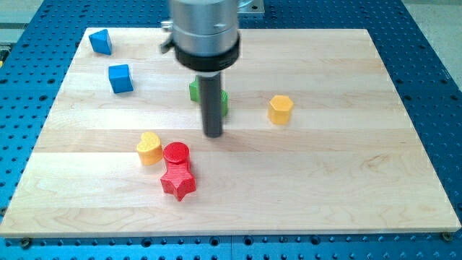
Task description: Push the cube into the green star
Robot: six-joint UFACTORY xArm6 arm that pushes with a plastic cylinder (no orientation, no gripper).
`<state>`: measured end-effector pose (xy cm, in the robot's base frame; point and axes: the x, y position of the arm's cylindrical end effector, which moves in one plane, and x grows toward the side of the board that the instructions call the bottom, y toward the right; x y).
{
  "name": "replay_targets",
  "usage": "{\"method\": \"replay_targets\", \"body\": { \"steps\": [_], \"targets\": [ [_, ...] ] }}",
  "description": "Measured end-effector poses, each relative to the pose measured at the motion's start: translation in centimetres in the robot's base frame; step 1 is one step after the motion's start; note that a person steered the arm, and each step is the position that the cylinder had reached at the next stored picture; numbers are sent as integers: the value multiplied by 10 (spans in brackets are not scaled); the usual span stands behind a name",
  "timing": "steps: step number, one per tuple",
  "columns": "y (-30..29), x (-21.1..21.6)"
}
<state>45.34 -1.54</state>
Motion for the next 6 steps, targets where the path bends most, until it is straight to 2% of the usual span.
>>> {"method": "replay_targets", "body": {
  "steps": [1, 2, 3, 4, 5, 6],
  "targets": [
    [-20, -24],
    [-77, 8],
    [-189, -14],
    [-235, -78],
    [-201, -109],
    [-111, -73]
  ]
}}
